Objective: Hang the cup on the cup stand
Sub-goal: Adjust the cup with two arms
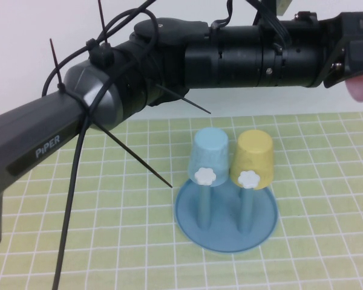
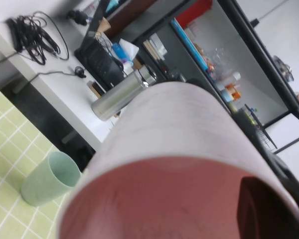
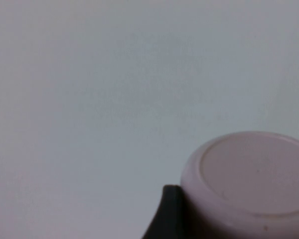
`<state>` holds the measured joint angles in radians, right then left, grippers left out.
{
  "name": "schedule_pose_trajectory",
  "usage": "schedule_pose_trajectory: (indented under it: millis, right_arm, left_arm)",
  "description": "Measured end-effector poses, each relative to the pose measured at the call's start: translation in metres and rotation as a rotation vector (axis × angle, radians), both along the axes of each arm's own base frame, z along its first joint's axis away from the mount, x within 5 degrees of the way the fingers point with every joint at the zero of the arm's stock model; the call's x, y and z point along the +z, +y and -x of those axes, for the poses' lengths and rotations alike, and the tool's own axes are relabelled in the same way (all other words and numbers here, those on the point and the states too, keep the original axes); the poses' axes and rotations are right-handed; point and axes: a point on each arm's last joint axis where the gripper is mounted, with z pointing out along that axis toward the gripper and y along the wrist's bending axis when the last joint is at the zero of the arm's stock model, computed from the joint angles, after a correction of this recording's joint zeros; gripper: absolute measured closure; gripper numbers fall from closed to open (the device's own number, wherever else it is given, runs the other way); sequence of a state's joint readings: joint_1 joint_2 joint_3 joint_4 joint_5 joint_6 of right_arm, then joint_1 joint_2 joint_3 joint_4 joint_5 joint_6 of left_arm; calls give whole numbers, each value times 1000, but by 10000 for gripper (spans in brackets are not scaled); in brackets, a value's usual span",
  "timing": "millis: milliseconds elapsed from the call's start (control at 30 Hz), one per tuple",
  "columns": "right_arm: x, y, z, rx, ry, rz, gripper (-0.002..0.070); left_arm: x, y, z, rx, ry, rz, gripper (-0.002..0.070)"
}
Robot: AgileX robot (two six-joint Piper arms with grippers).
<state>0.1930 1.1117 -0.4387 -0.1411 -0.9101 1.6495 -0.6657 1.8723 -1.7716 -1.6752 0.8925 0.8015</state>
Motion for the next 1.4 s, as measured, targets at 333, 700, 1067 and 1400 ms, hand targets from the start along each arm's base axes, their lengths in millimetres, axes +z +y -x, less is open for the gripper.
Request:
schedule_pose_trajectory:
  millis: [333, 700, 1067, 1400]
  right_arm:
    - [-6, 3, -9, 11, -36, 3, 59]
    - [-7, 4, -9, 2, -58, 65, 101]
    - [2, 5, -5, -19, -184, 140, 103]
    - [3, 5, -4, -30, -222, 186, 104]
  left_arm:
    - [-3, 0, 0, 0, 31, -29, 675]
    - [-9, 0, 2, -19, 7, -104, 573]
    - [-6, 6, 13, -158, -8, -109, 210]
    - [13, 39, 10, -144, -79, -130, 408]
